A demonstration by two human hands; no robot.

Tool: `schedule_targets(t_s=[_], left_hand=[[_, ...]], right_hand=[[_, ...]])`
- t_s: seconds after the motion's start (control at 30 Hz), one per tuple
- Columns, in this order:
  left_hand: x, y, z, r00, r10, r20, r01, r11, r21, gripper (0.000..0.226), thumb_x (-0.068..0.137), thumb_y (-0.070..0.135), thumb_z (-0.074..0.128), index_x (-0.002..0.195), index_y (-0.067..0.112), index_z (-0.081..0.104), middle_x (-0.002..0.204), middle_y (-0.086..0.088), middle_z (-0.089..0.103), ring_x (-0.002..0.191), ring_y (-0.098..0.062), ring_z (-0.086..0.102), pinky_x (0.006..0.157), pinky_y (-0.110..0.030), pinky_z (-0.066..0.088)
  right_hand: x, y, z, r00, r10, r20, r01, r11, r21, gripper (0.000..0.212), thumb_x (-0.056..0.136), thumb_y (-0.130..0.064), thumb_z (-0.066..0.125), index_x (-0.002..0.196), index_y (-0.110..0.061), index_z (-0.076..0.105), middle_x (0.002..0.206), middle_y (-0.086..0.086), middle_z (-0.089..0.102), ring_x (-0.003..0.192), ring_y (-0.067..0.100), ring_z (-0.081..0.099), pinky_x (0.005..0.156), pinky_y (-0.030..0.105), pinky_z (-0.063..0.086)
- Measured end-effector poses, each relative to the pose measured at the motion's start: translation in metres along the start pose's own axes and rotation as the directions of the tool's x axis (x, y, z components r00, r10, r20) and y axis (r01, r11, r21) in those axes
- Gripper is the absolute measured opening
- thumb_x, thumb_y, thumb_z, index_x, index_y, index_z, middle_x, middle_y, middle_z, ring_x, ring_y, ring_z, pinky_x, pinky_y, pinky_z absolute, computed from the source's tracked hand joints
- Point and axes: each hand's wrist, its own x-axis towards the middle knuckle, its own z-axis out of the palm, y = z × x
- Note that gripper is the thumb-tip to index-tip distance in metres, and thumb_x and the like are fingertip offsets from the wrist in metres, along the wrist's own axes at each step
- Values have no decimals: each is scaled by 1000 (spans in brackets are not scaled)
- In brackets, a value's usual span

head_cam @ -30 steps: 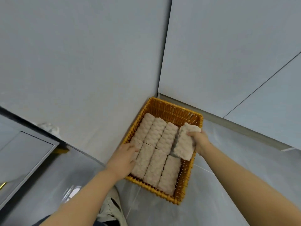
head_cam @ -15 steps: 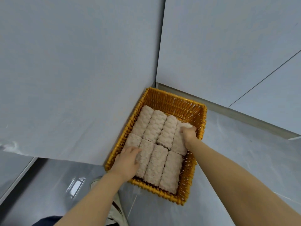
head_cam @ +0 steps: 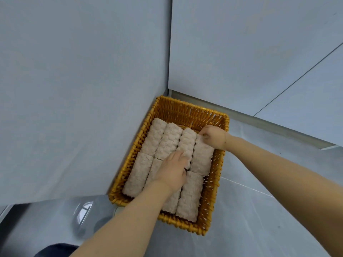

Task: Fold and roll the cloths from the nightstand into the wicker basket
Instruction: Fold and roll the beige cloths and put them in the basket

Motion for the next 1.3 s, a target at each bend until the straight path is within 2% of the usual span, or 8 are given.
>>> schedule_targets(t_s=[0.1,0.23,0.37,0.53,0.8,1.0,1.1,1.3], left_hand=[[26,6,13,1000,28,9,-28,999,-18,53,99,16,43,150,17,27,162,-6,1,149,-22,-2,122,-38,8],[40,-7,33,987,-69,147,72,997,-19,65,104,26,35,155,18,-3,158,-7,-25,146,-22,-23,121,-39,-4],[45,-18,39,986,-84,145,92,994,-54,74,99,3,37,154,20,-9,157,-5,-29,146,-20,-23,122,-36,-1],[41,-28,47,992,-49,114,55,997,-47,89,87,-15,38,154,24,-5,158,-1,-26,147,-18,-19,122,-39,9],[41,-17,44,991,-116,62,118,993,-29,63,101,11,36,154,27,7,161,-2,-15,149,-21,-8,121,-42,13],[44,-12,43,972,-212,105,219,974,-59,49,104,39,24,152,33,21,162,-4,-14,149,-25,2,119,-43,16],[37,-16,45,979,-185,85,191,980,-64,48,104,39,25,152,34,22,162,-6,-10,147,-27,11,119,-41,19],[28,-13,40,985,-119,127,125,992,-34,54,105,38,24,154,34,3,160,-7,-21,149,-23,-10,120,-36,2]], right_hand=[[14,-7,-3,986,56,159,-46,997,-63,36,95,-18,49,127,-4,54,126,10,56,112,27,53,93,36,46],[26,-6,-1,954,76,290,-38,990,-135,46,93,-16,54,137,-6,45,132,11,50,117,29,51,97,39,47],[32,0,-9,930,19,367,-14,1000,-15,41,88,-5,58,128,-14,55,118,7,51,106,24,51,84,35,47],[39,6,-16,960,-20,280,-21,989,145,26,85,-4,66,105,-21,69,87,-1,51,82,13,47,66,22,41],[37,-5,13,986,10,168,-10,1000,2,23,87,5,48,100,-13,50,86,-5,44,85,18,46,49,16,29],[31,0,3,973,126,192,-48,930,-366,46,90,-41,61,123,-12,48,111,6,58,101,27,58,78,36,52],[36,-2,10,982,95,163,-43,954,-297,45,89,-44,62,117,-10,57,112,7,61,100,26,58,87,39,53],[21,-2,7,992,93,86,-69,967,-244,46,91,-41,60,125,-12,54,117,6,57,104,25,56,85,38,53]])
